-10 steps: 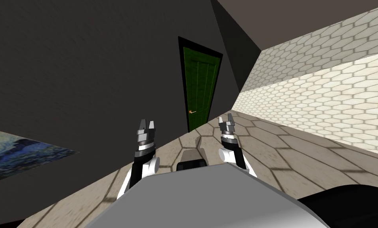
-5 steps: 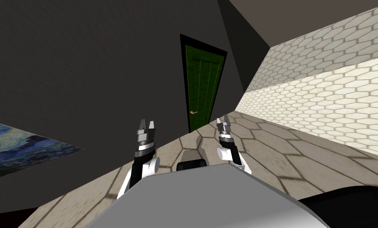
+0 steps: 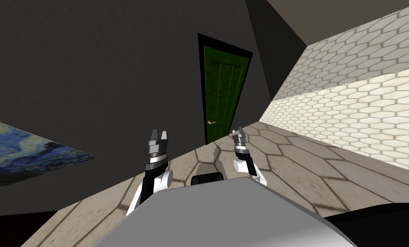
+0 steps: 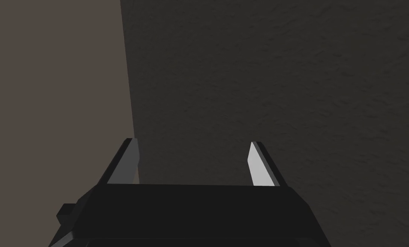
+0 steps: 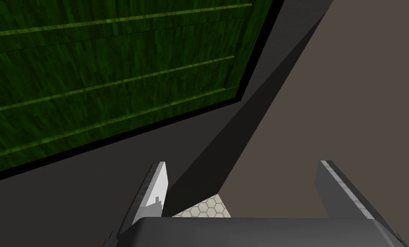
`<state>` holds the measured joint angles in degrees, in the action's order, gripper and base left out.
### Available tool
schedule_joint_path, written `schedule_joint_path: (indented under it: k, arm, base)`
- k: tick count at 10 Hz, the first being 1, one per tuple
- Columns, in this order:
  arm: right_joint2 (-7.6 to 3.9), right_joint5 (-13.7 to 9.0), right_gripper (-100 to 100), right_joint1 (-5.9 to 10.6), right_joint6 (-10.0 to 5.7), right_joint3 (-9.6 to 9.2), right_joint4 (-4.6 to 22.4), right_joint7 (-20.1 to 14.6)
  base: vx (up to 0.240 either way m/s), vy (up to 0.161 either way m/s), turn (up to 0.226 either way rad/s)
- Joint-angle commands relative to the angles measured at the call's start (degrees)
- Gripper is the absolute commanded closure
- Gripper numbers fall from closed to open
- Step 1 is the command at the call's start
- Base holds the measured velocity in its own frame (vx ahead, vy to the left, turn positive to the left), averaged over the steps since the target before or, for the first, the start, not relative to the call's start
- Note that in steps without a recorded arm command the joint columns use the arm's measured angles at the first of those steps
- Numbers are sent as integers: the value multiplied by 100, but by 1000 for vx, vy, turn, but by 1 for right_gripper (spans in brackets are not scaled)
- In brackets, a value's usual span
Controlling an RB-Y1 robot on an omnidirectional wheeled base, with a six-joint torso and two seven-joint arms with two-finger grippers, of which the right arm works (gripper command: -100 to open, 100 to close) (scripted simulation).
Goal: Pull the door open
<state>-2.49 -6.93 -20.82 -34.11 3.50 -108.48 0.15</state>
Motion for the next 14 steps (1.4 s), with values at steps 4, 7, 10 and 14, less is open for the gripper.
schedule_joint_path:
  k: [4,7,10,14]
  arm:
    - [-106,-12,-100,311,-122,35,783,-32]
    - [-165,-19,-100,508,-211,57,1280,-53]
    - [-222,-26,-100,706,-301,80,1781,-74]
    - [-302,-38,-100,1011,-438,116,2544,-106]
  base:
    - [66,-53,118]
    - [76,-53,138]
    - [43,-45,104]
    - [54,-52,115]
